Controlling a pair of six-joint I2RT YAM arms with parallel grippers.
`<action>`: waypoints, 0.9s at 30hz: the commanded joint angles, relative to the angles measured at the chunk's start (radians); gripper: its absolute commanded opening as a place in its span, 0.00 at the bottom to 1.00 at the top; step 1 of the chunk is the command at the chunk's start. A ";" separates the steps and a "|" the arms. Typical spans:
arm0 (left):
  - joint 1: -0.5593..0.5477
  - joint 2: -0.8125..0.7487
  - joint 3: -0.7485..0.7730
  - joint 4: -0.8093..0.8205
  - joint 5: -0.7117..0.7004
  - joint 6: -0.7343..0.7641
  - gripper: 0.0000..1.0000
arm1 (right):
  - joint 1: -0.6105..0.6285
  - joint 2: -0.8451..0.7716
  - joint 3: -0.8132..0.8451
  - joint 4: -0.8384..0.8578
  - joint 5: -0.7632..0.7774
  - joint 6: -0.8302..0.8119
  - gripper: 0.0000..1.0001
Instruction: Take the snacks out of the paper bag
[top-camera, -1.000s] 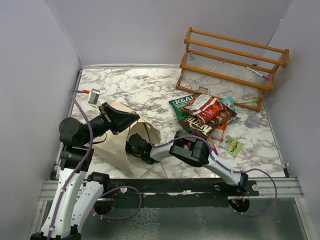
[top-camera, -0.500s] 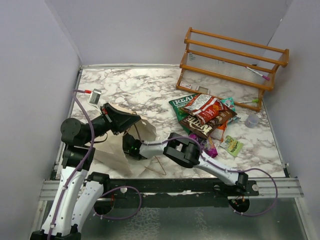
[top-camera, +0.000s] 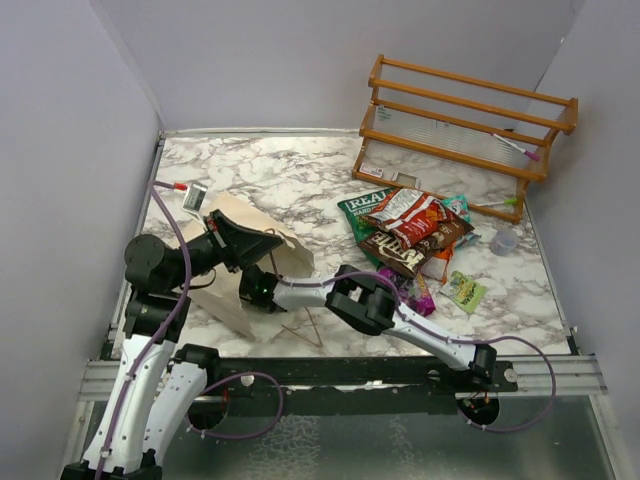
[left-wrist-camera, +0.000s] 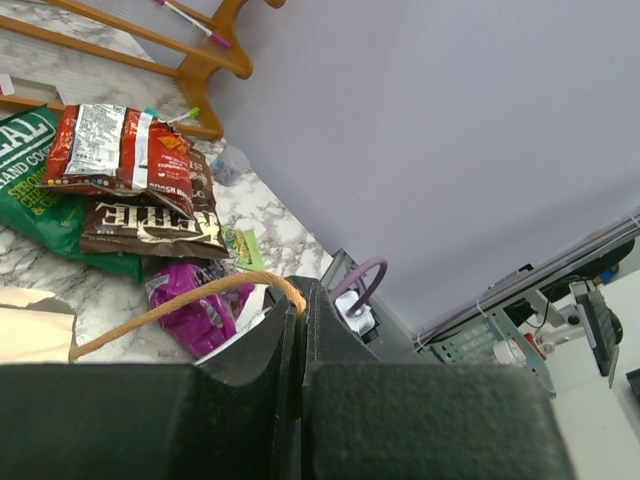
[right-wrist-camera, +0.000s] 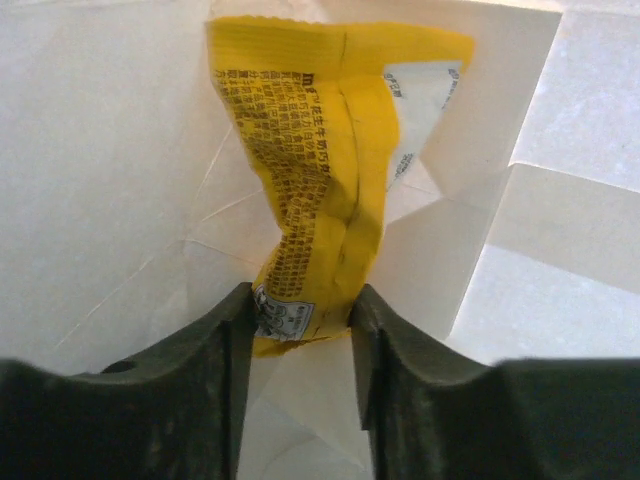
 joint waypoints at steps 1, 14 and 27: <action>0.000 -0.032 0.039 -0.061 0.011 0.044 0.00 | -0.042 0.018 0.041 -0.021 0.166 0.020 0.35; 0.000 -0.087 0.193 -0.644 -0.335 0.384 0.00 | -0.083 -0.181 -0.232 0.060 0.419 -0.025 0.12; 0.000 -0.091 0.175 -0.599 -0.447 0.373 0.00 | -0.060 -0.394 -0.511 0.106 0.452 -0.009 0.10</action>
